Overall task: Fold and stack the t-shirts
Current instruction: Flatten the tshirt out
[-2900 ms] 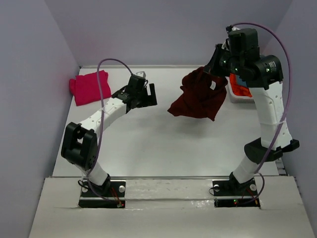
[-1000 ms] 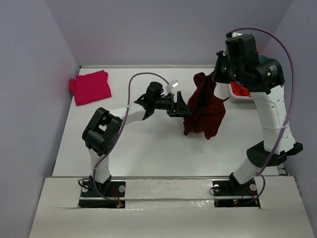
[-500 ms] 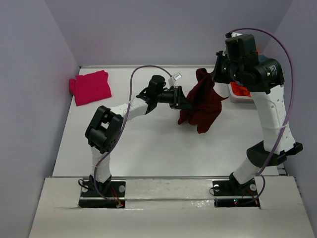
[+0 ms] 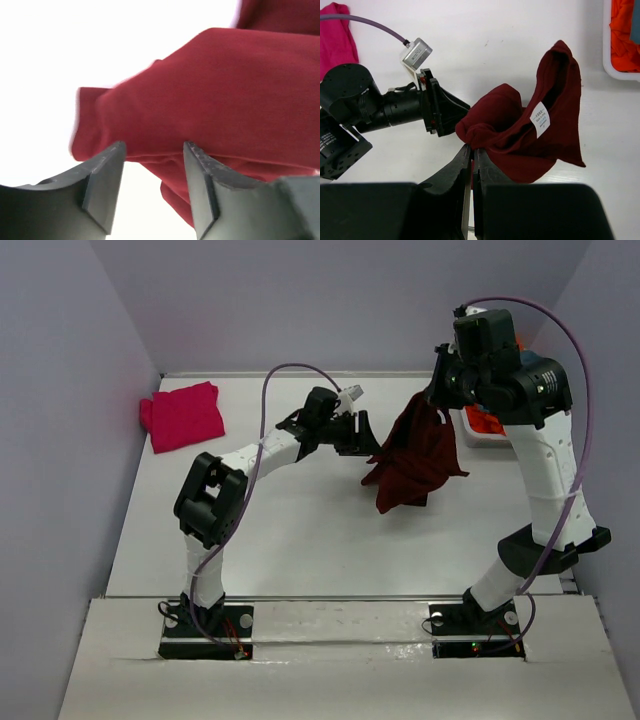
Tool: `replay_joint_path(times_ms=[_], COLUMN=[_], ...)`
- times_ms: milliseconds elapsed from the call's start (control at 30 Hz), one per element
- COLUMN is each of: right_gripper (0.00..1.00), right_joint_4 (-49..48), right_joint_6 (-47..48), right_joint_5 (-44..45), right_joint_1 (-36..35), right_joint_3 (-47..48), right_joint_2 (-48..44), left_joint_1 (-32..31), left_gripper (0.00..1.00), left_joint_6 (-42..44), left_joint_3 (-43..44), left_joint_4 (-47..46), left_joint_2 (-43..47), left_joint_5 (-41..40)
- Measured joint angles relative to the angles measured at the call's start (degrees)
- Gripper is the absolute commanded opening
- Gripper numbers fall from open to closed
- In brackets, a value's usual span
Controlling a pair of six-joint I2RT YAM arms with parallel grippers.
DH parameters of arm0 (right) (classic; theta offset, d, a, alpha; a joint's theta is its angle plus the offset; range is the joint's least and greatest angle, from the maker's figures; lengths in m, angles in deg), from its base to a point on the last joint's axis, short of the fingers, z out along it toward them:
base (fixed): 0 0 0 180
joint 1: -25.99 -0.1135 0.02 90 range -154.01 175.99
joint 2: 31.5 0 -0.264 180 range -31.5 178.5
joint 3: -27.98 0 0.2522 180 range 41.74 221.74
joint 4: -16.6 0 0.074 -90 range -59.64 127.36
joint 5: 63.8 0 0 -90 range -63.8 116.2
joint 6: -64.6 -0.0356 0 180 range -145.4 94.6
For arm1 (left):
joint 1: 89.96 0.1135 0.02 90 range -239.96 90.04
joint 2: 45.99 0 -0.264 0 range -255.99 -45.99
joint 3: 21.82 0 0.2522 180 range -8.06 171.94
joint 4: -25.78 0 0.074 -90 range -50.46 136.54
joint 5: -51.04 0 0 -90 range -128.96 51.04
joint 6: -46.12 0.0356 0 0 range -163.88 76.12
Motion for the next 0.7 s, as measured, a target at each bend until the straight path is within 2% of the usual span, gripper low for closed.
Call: replay_joint_path(times_ms=[67, 133, 400, 700], right_gripper=[0.07, 0.07, 0.07, 0.07], right_joint_4=[0.00, 0.00, 0.00, 0.02], right_joint_6=[0.00, -0.02, -0.02, -0.02], right_joint_5=[-0.17, -0.37, -1.14, -1.33], right_joint_1=[0.00, 0.00, 0.00, 0.00], right_joint_3=[-0.15, -0.20, -0.20, -0.20], right_joint_2=[0.02, 0.09, 0.22, 0.24], left_joint_1=[0.02, 0.02, -0.15, -0.35], left_gripper=[0.75, 0.76, 0.74, 0.73], left_joint_6=[1.66, 2.67, 5.64, 4.61], left_joint_3=[0.00, 0.00, -0.04, -1.44], left_joint_4=[2.05, 3.13, 6.14, 4.09], left_joint_2=[0.02, 0.09, 2.62, 2.78], left_joint_5=[-2.67, -4.44, -10.03, -7.72])
